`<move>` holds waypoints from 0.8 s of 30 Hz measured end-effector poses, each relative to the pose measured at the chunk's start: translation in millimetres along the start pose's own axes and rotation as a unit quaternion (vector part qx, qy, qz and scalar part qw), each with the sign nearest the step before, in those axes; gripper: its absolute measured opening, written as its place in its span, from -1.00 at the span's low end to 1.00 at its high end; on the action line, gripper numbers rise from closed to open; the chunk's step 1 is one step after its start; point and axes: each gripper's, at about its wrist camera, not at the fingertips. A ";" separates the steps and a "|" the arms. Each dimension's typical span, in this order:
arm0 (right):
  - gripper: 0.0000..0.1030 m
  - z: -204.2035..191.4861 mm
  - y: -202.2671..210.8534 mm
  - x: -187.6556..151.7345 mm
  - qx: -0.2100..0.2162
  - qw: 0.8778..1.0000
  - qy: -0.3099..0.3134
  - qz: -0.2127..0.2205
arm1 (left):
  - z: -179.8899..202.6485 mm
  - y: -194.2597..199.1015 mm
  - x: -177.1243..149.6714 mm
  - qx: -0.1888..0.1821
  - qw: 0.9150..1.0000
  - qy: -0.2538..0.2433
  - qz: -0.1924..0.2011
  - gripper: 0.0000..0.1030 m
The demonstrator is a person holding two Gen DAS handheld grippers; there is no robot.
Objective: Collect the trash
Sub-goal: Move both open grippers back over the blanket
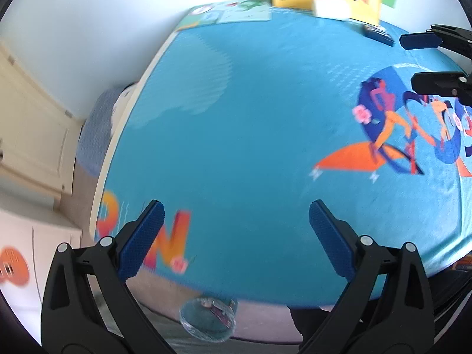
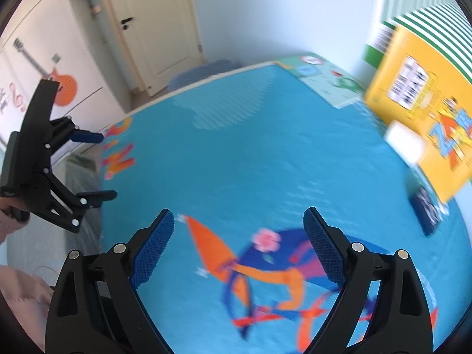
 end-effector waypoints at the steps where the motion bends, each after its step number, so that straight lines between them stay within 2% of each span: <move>1: 0.73 11.8 4.2 -3.5 -0.008 1.000 -0.007 0.000 | 8.0 -2.6 9.1 -0.004 1.000 -0.012 0.002 0.87; 13: 0.73 119.4 35.7 -32.3 -0.073 0.997 -0.039 -0.005 | 77.0 -44.1 93.9 -0.033 0.993 -0.111 0.015 0.87; 17: 0.73 159.1 35.5 -33.7 -0.096 0.994 -0.053 -0.007 | 100.3 -59.5 123.9 -0.043 0.989 -0.141 0.020 0.87; 24: 0.73 203.4 26.7 -32.7 -0.111 0.992 -0.057 -0.012 | 136.8 -91.2 169.2 -0.060 0.980 -0.188 0.026 0.87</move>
Point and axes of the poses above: each gripper's, at about its wrist camera, not at the fingertips, and y roughly against the way its jaws point, z to its right, x to its top, and after that the axes turned 11 degrees about z, right-handed
